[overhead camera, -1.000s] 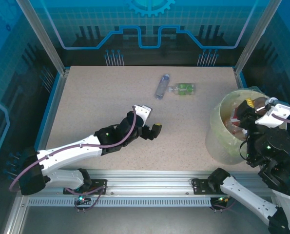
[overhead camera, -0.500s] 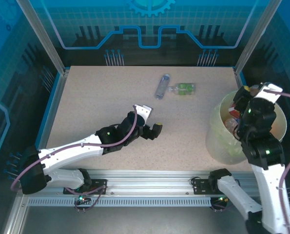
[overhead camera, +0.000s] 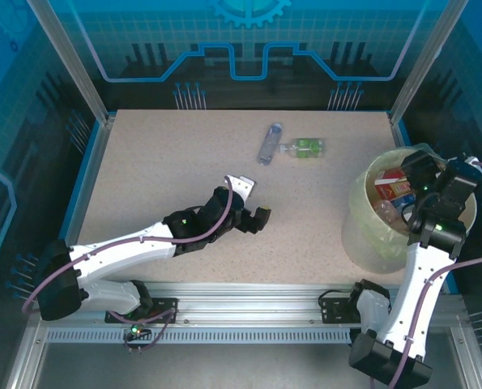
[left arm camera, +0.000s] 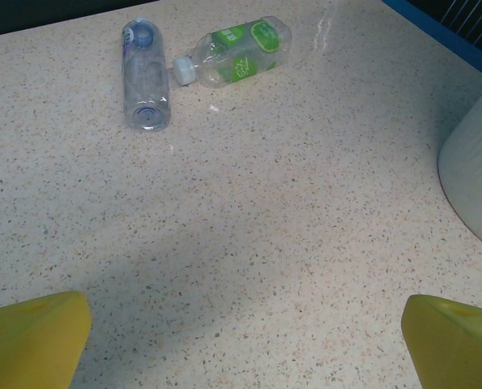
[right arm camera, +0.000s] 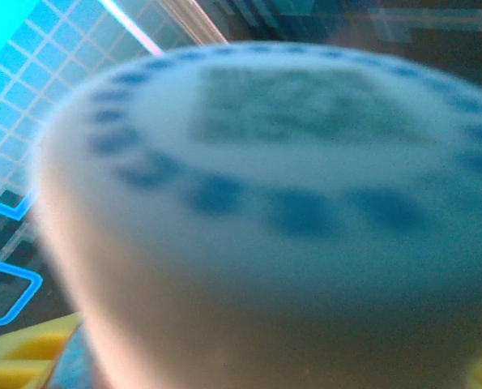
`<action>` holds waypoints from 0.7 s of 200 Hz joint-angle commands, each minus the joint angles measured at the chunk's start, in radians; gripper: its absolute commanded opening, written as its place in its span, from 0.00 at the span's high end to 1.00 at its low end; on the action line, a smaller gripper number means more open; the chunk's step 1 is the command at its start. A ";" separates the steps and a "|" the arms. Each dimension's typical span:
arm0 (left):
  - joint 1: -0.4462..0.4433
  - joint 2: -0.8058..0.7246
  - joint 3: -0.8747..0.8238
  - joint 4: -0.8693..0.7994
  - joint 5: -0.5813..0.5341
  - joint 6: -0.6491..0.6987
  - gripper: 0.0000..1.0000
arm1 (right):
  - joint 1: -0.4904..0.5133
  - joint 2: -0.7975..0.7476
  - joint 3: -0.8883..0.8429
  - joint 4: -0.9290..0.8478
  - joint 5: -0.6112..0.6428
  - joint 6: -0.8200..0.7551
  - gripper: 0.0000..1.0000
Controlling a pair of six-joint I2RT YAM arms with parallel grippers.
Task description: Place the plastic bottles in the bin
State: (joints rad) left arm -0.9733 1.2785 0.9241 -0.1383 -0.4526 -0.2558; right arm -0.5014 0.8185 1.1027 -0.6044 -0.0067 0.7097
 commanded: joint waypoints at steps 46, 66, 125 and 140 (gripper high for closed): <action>-0.002 -0.017 0.036 -0.014 -0.003 0.007 0.01 | -0.015 -0.023 0.054 -0.144 0.110 -0.113 0.00; -0.002 -0.022 0.036 -0.015 -0.010 0.009 0.01 | -0.016 -0.050 0.075 -0.181 0.179 -0.136 0.00; -0.002 -0.030 0.036 -0.017 -0.004 0.002 0.01 | -0.011 -0.034 0.229 -0.321 0.083 -0.260 0.01; -0.002 -0.026 0.036 -0.015 -0.006 0.001 0.01 | 0.000 -0.015 0.318 -0.386 -0.131 -0.281 0.02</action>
State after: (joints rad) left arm -0.9733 1.2751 0.9279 -0.1459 -0.4522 -0.2562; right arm -0.5049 0.7883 1.2995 -0.8734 0.1219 0.5098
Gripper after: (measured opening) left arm 0.992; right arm 0.988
